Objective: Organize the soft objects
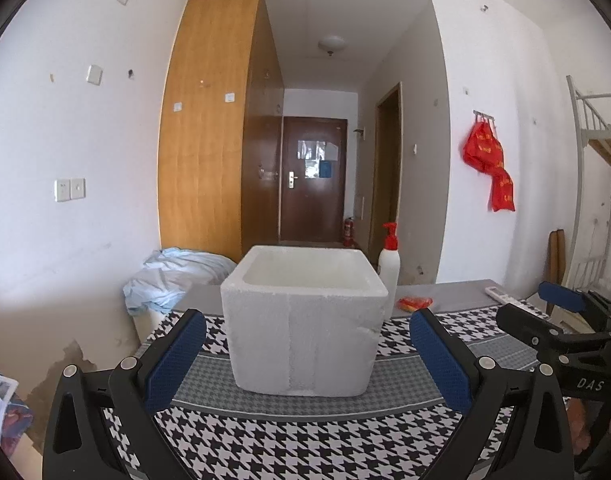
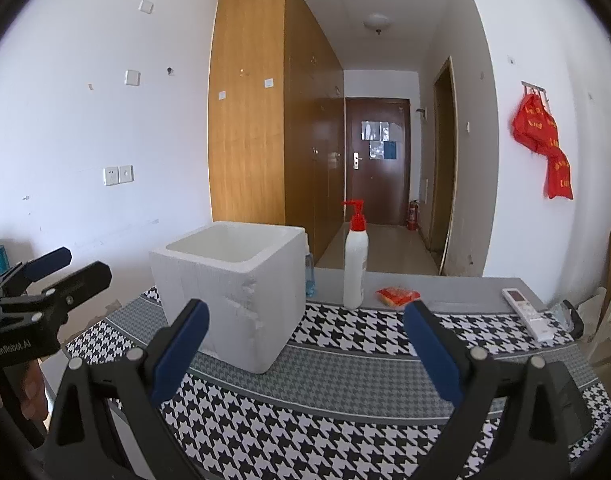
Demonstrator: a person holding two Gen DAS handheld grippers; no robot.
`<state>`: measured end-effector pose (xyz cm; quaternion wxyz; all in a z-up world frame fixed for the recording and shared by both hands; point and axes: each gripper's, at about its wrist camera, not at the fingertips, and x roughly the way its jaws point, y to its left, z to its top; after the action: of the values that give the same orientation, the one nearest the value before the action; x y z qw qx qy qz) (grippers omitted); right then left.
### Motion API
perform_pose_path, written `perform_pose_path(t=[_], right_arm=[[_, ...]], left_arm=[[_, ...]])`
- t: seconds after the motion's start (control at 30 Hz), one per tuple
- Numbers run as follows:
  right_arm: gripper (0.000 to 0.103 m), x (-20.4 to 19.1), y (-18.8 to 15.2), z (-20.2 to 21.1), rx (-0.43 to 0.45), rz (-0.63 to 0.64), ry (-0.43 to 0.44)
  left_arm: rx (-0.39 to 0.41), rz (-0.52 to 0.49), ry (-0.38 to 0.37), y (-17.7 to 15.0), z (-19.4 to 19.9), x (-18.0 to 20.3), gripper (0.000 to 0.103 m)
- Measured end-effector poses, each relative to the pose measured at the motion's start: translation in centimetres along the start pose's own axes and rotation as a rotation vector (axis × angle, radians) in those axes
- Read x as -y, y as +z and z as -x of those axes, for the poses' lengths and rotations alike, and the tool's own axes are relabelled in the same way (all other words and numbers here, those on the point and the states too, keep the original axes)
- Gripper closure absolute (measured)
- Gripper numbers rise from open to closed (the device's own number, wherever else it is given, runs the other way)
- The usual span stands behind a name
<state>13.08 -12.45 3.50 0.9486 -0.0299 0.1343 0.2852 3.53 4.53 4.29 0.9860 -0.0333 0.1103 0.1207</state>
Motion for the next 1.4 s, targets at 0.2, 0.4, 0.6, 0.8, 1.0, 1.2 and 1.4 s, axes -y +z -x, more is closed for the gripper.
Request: perform_pose_path(t=[0.2, 0.4, 0.6, 0.8, 1.0, 1.2, 1.4], right_arm=[[0.004, -0.2, -0.9, -0.1, -0.009, 0.010, -0.017], [0.004, -0.2, -1.4, 0.5, -0.007, -0.004, -0.009], [0.004, -0.2, -2.5, 0.6, -0.015, -0.003, -0.017], [0.004, 0.2, -2.8, 0.8, -0.013, -0.018, -0.016], [0.004, 0.6, -3.3, 0.9, -0.019, -0.027, -0.022], [0.004, 0.8, -3.7, 1.5, -0.016, -0.037, -0.018], [0.004, 0.4, -3.9, 2.0, -0.010, -0.022, -0.017]], left_arm=[[-0.015, 0.008, 0.008, -1.0, -0.2, -0.1, 0.001], [-0.024, 0.006, 0.013, -1.7, -0.1, -0.1, 0.001], [-0.037, -0.017, 0.012, -2.3, 0.0, 0.3, 0.001], [-0.034, -0.001, 0.017, -2.5, 0.1, 0.3, 0.001], [-0.036, 0.003, 0.017, -2.9, 0.3, 0.2, 0.001], [-0.020, -0.003, 0.013, -2.9, 0.8, 0.4, 0.001], [-0.017, 0.000, 0.018, -3.1, 1.2, 0.5, 0.001]])
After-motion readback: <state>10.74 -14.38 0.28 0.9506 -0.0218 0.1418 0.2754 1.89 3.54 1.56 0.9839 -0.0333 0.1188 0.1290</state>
